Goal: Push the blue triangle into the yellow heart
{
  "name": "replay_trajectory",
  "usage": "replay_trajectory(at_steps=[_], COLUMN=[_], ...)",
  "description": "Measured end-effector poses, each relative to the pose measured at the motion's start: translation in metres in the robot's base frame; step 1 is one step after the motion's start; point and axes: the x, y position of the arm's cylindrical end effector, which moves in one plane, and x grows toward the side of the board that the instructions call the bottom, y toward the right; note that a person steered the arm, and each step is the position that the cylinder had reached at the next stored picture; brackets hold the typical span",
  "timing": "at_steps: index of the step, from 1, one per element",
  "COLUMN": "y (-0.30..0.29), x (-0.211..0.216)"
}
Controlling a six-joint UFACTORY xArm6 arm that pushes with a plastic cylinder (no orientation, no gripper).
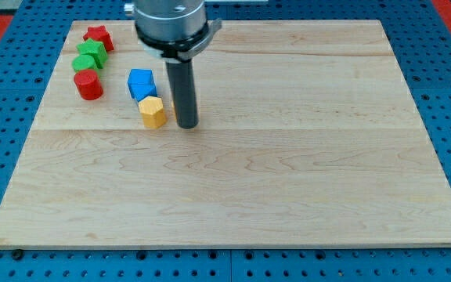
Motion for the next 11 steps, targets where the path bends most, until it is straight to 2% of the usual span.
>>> replay_trajectory(at_steps=[1,2,3,4,6,7,10,11], y=[0.017,0.025,0.024,-0.022,-0.088,-0.141,-0.123,-0.093], x=[-0.025,-0.019,0.032,0.050,0.019,0.019,-0.043,-0.045])
